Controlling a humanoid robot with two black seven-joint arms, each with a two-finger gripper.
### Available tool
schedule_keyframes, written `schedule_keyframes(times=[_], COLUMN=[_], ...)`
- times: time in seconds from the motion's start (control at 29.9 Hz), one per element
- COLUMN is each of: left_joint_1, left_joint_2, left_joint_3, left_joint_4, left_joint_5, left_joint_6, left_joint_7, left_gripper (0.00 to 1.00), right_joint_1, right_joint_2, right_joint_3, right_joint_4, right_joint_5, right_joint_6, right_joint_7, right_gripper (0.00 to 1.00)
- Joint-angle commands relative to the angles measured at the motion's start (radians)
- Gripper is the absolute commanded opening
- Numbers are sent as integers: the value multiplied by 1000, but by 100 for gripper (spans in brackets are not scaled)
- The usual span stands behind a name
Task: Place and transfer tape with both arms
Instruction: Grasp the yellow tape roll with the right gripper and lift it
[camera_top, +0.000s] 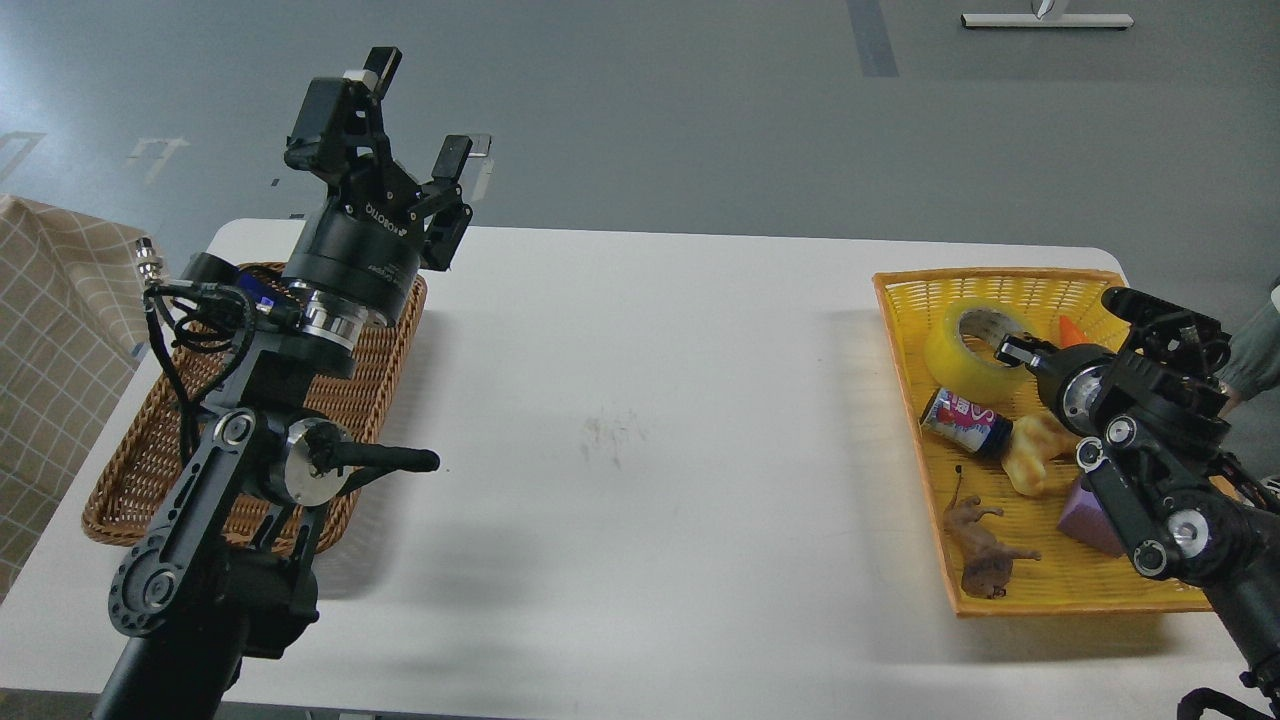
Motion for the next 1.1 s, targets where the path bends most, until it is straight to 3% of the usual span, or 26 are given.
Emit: schedule_keyframes(times=[0.0,0.33,0.67,1.07], left_joint_1=[2,17,6,6], left_joint_2=[-1,-3,-17,-6], left_joint_3=[2,0,5,-2], left_joint_4=[0,0,0,-3], left_joint_5=[0,2,2,3], left_joint_6=[0,0,0,2], left_joint_7=[-1,-3,-1,-1], left_gripper=[98,98,98,98], right_joint_1=[1,4,90,260], right_joint_2=[-12,-106,-87,-35], right_joint_3=[2,7,11,-318], right_joint_4=[25,146,180,181], right_joint_5=[44,118,245,244], right_joint_6=[3,40,43,43], right_joint_7=[0,0,3,3], right_gripper=[17,16,14,14])
